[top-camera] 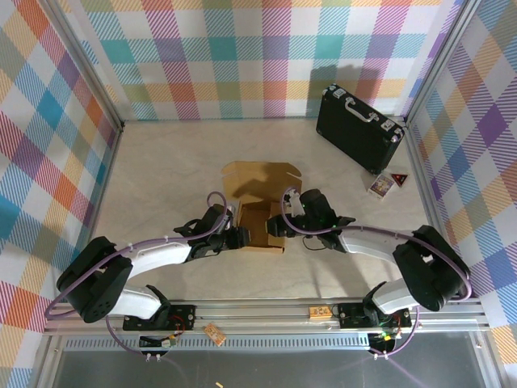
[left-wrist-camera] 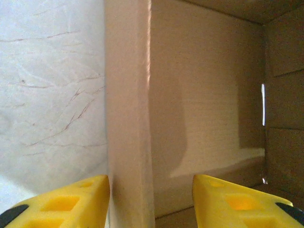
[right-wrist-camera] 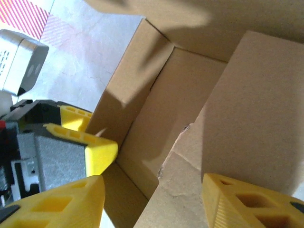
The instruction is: Fold the paper box
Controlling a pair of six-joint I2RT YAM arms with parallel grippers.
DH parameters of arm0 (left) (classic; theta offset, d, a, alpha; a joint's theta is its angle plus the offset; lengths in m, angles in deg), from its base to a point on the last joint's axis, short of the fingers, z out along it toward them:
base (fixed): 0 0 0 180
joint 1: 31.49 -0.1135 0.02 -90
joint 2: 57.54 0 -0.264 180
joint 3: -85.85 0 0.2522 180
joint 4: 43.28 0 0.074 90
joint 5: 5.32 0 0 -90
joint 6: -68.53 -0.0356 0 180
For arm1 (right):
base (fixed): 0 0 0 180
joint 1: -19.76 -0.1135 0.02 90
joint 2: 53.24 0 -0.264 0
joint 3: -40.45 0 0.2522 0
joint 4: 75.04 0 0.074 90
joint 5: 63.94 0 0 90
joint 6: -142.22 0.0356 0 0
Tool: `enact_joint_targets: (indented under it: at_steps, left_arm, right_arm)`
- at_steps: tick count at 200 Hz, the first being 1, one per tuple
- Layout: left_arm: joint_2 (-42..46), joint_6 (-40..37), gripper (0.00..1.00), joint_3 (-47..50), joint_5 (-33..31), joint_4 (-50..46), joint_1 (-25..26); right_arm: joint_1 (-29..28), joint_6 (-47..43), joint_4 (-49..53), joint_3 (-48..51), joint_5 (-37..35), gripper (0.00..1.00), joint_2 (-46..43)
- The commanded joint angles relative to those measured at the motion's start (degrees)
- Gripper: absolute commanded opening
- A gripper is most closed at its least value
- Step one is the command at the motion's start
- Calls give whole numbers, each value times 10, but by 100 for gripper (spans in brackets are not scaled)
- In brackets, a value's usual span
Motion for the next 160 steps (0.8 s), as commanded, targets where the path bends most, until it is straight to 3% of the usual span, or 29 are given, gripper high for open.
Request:
enact_joint_targets:
  at_steps: [1, 69, 85, 124, 160]
  left_arm:
    - [20, 13, 49, 1, -19, -26, 6]
    - [29, 18, 49, 4, -30, -32, 7]
    - [29, 18, 49, 3, -30, -32, 7]
    - [24, 17, 49, 1, -31, -32, 7]
    - [22, 16, 49, 0, -30, -32, 8]
  right_arm:
    - [-4, -42, 56, -11, -9, 59, -40]
    - [-4, -106, 121, 2, -8, 65, -160]
    - [-3, -110, 143, 19, -57, 65, -205]
    - [23, -69, 212, 84, -255, 59, -325]
    - [91, -9, 248, 126, -275, 49, -362]
